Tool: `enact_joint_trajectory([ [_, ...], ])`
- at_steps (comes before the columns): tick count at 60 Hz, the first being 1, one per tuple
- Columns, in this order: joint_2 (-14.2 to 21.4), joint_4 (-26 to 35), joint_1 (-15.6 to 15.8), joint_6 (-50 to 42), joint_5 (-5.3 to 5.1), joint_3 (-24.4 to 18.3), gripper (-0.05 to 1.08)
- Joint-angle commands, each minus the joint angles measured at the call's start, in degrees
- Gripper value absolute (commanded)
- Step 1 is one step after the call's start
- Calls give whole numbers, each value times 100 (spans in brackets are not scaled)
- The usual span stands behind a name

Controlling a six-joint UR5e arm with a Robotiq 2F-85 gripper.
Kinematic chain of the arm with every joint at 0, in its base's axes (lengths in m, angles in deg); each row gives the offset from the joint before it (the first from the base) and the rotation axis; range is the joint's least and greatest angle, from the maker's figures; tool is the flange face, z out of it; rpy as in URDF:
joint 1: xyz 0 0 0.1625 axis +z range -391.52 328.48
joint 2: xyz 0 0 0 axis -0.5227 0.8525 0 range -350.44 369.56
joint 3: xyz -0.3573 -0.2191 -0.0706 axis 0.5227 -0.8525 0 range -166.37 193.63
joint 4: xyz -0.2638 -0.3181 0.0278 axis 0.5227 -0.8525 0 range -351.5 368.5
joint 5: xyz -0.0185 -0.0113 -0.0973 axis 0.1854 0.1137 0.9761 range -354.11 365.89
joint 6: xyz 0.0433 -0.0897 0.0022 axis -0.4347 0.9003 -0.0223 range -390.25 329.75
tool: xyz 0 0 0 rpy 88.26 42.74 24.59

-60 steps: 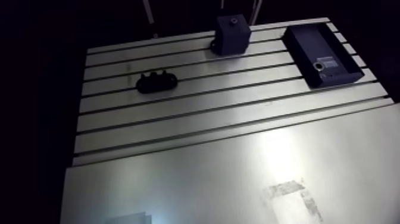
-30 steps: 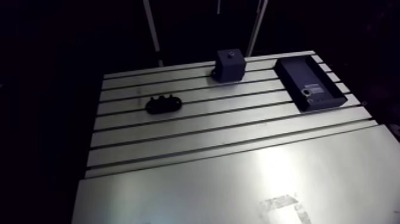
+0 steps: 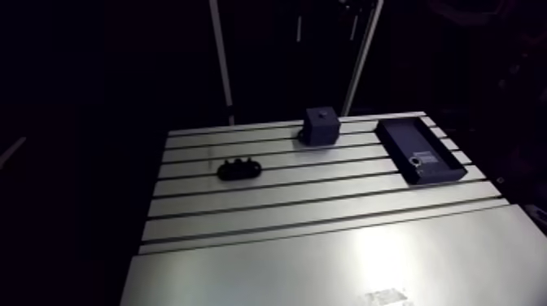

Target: Pick up the M10 bolt and insert it into the hole until fully seated.

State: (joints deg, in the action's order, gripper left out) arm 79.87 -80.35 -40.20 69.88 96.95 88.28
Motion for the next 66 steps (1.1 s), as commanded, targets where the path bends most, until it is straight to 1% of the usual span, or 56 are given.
enact_joint_trajectory([
  [1, 1134, 152, 262, 29, -21, 693, 1],
  [6, 1190, 162, 260, 37, -48, 703, 2],
  [19, 1313, 145, 262, 38, -41, 787, 2],
  [32, 1332, 127, 270, 37, -6, 835, 2],
  [66, 1279, -23, 279, 29, -5, 818, 1],
])
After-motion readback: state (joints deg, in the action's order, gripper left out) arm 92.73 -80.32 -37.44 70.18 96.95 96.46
